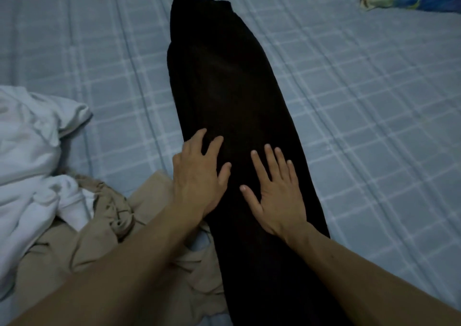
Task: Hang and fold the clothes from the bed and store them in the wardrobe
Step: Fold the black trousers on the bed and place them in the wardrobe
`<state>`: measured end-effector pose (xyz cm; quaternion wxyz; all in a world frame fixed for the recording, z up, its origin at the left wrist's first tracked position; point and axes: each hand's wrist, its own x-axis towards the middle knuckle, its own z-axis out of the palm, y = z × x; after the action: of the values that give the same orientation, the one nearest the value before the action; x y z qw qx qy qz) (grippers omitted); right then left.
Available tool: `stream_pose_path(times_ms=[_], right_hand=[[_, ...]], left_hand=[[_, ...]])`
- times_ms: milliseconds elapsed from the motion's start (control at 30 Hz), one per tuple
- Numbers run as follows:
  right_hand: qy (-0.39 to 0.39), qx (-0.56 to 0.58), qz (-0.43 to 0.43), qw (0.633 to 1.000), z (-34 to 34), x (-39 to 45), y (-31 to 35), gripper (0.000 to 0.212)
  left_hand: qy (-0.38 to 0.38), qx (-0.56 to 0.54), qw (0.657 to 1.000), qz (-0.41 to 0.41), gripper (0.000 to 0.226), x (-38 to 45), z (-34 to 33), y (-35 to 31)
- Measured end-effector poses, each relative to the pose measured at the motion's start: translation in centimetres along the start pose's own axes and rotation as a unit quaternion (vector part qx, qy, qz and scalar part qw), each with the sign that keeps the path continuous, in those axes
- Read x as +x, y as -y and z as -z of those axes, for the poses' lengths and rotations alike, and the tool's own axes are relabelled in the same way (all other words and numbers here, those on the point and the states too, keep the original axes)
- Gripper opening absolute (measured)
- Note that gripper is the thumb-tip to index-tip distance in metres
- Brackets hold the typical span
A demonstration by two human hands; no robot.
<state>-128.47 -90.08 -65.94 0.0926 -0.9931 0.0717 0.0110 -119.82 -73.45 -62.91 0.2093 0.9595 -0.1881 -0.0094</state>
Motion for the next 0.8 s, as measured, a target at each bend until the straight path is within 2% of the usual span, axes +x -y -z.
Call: stream_pose_path(times_ms=[33, 100, 233, 300, 433, 467, 533, 600, 633, 700, 733, 800], right_hand=[[-0.003, 0.0, 0.0, 1.0, -0.1, 0.0, 0.0, 0.074], [-0.01, 0.003, 0.001, 1.0, -0.3, -0.1, 0.0, 0.073], [-0.009, -0.001, -0.003, 1.0, 0.1, -0.2, 0.0, 0.071], [0.005, 0.014, 0.002, 1.0, 0.8, -0.4, 0.1, 0.07], [0.003, 0.08, 0.021, 0.997, 2.1, -2.6, 0.6, 0.066], [0.004, 0.071, 0.021, 0.997, 2.0, -3.6, 0.7, 0.066], [0.02, 0.027, 0.02, 0.999, 1.4, -5.5, 0.8, 0.069], [0.028, -0.004, 0.013, 1.0, 0.7, -6.4, 0.7, 0.071], [0.025, -0.009, 0.007, 1.0, 0.4, -6.5, 0.5, 0.07], [0.018, -0.011, 0.005, 1.0, 0.0, -6.5, 0.3, 0.07], [0.018, -0.011, 0.006, 1.0, -0.1, -6.5, 0.3, 0.07], [0.026, -0.015, 0.011, 1.0, 0.3, -6.6, 0.0, 0.07]], left_hand=[[-0.012, -0.035, 0.999, 0.015, 0.057, 0.1, 0.4, -0.2], [0.011, -0.098, 0.994, 0.048, 0.05, 0.5, 1.0, -0.6], [0.034, -0.105, 0.992, 0.057, 0.038, 1.1, 2.1, -1.3], [0.012, -0.129, 0.99, 0.049, 0.033, 0.7, 2.9, -1.7], [-0.085, -0.171, 0.981, 0.047, 0.029, -0.6, 4.3, -0.5], [-0.07, -0.17, 0.981, 0.064, 0.03, -0.9, 4.3, 0.2], [0.018, -0.151, 0.982, 0.112, 0.033, -1.6, 3.6, 1.2], [0.07, -0.097, 0.986, 0.117, 0.037, -2.5, 3.1, 0.6], [0.057, -0.039, 0.994, 0.083, 0.037, -3.1, 3.0, -0.1], [0.007, 0.086, 0.995, -0.041, 0.038, -4.7, 3.0, -2.0], [0.008, 0.113, 0.988, -0.101, 0.04, -5.9, 2.9, -2.8], [0.066, 0.141, 0.974, -0.167, 0.048, -9.0, 2.1, -4.3]])
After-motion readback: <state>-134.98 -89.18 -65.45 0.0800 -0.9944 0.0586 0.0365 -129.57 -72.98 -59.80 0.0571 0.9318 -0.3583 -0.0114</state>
